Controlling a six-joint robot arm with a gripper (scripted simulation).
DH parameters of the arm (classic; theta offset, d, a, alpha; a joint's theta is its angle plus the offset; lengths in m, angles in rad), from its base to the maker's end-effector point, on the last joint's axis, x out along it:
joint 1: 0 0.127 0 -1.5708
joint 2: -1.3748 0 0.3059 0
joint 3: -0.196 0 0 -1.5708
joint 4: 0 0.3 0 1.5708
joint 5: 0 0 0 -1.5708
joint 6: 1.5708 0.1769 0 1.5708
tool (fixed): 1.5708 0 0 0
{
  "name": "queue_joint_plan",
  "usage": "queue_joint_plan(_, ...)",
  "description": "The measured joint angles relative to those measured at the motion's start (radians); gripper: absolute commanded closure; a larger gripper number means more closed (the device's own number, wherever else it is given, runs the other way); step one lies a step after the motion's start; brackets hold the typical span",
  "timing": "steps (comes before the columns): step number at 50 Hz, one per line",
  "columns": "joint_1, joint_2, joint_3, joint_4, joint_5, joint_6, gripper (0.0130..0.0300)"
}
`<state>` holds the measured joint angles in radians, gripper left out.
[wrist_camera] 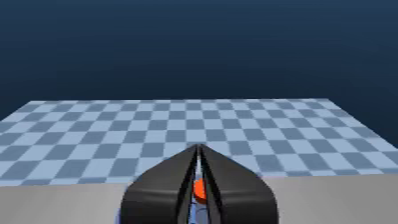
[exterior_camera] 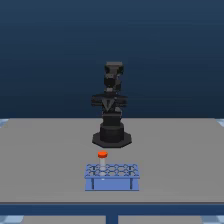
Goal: Pick up the centrifuge tube on the rack
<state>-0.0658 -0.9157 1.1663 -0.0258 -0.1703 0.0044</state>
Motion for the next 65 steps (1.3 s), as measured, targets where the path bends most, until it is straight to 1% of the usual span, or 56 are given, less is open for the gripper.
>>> queue_joint_plan(1,0.0,0.0,0.0,0.0,0.0,0.0,0.013)
queue_joint_plan(28,0.0,0.001,0.0,-0.002,0.0,0.002,0.013)
queue_joint_plan(40,-0.004,0.013,-0.003,-0.034,-0.001,0.03,0.013)
queue_joint_plan(53,-0.015,0.046,-0.011,-0.12,-0.003,0.108,0.013)
queue_joint_plan(65,-0.031,0.105,-0.026,-0.245,-0.007,0.222,0.013)
